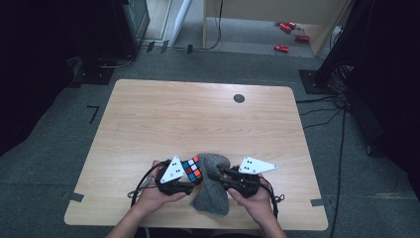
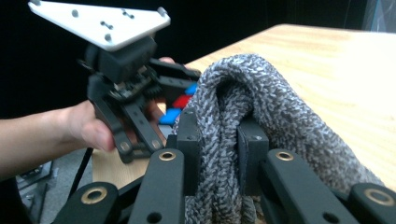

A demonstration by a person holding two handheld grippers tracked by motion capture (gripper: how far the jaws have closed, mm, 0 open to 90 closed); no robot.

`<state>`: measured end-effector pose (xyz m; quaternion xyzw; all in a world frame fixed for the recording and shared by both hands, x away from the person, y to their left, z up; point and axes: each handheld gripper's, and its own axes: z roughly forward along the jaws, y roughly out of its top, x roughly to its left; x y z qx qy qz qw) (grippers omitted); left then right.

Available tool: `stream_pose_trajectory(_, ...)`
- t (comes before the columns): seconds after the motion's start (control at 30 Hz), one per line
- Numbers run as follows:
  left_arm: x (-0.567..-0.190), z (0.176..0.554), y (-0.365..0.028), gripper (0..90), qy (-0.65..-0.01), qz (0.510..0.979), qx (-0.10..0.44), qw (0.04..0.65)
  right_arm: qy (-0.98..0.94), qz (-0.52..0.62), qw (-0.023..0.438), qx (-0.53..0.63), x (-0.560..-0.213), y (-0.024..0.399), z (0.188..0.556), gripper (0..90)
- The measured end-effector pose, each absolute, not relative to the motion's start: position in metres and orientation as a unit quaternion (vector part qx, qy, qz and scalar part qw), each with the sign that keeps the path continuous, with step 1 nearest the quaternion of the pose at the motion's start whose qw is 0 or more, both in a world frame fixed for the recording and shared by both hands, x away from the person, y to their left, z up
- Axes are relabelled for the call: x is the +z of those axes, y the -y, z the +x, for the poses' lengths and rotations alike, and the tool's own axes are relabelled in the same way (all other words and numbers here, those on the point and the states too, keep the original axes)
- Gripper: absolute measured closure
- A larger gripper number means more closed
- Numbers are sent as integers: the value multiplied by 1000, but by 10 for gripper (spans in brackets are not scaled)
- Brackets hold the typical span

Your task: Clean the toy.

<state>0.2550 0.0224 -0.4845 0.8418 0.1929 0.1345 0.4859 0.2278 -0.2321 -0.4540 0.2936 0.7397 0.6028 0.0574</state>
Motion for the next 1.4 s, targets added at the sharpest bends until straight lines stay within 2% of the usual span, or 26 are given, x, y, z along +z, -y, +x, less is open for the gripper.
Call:
stream_pose_trajectory(0.13,-484,250,-16,348,-174,847,132,485,-737,291,67,607,-449,231,226,758)
stream_pose_trajectory(0.3,-482,253,-22,348,-183,842,135,489,-735,307,60,602,-456,237,230,756)
stream_pose_trajectory(0.57,-480,261,-35,348,-208,835,144,489,-758,357,120,532,-474,254,242,749)
stream_pose_trajectory(0.67,-480,261,-36,348,-208,835,145,489,-779,383,118,483,-486,265,249,718)
stream_pose_trajectory(0.77,-480,262,-36,348,-208,835,145,488,-799,389,138,437,-493,274,251,691)
stream_pose_trajectory(0.83,-480,262,-37,348,-210,835,145,487,-810,384,131,424,-493,278,250,619)
stream_pose_trajectory(0.97,-480,263,-38,348,-213,834,147,487,-833,339,135,415,-482,282,246,348)
stream_pose_trajectory(1.07,-480,264,-40,348,-216,833,147,488,-827,328,152,431,-473,289,244,230)
stream_pose_trajectory(1.17,-480,265,-41,348,-218,832,148,488,-815,326,169,448,-471,292,245,160)
stream_pose_trajectory(1.27,-480,265,-41,348,-218,833,147,486,-811,298,198,464,-472,286,244,153)
stream_pose_trajectory(1.4,-482,265,-39,348,-215,837,143,482,-811,275,201,476,-471,274,244,126)
